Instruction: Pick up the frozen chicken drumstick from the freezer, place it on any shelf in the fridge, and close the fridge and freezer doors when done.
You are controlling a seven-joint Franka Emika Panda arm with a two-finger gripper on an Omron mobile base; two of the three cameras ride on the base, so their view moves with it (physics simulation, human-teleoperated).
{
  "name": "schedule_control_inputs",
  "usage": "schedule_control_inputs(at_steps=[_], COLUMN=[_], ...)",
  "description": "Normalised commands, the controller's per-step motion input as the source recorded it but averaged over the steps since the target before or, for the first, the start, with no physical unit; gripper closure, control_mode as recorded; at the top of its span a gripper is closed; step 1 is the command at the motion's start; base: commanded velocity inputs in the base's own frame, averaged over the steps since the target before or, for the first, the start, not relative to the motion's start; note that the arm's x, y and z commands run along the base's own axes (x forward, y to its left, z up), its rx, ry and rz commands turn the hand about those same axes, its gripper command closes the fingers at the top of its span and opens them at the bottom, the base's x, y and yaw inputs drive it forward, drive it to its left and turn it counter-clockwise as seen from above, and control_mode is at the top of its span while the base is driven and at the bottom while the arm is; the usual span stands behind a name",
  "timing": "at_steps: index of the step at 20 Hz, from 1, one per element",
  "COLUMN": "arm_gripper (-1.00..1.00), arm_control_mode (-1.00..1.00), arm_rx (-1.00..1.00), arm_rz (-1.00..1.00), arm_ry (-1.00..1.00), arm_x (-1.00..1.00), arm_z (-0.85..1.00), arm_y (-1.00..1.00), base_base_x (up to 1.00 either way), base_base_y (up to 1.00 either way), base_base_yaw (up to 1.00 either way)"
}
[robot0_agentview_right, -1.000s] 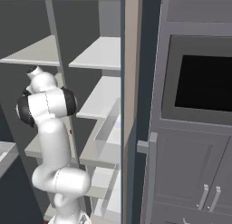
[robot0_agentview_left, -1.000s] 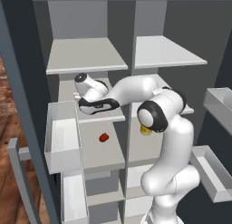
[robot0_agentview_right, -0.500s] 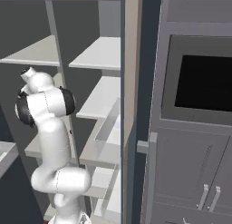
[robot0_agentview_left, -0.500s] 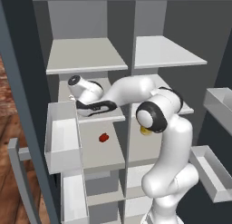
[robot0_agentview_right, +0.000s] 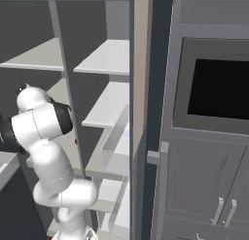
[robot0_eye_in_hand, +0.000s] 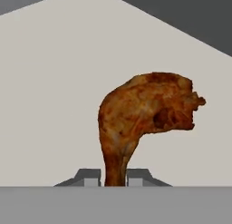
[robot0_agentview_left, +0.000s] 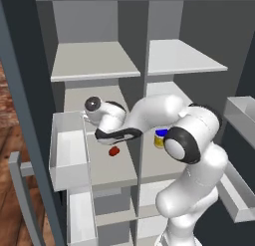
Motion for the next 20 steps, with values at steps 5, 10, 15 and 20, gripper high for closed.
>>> schedule_control_inputs(at_steps=[5,10,15,20], arm_gripper=[1.0,1.0,1.0,1.0], arm_control_mode=[-1.0,-1.0,-1.0,-1.0], arm_rx=[0.11,0.05,0.01,0.0], arm_rz=[0.25,0.21,0.1,0.0], arm_ry=[0.0,0.0,-0.12,-0.23], arm_x=[-0.58,-0.99,-1.0,-0.95], arm_z=[0.23,0.44,0.69,0.58], arm_y=[-0.32,0.0,-0.23,-0.75], base_base_x=[0.0,0.0,0.0,0.0], base_base_y=[0.0,0.0,0.0,0.0], base_base_yaw=[0.0,0.0,0.0,0.0])
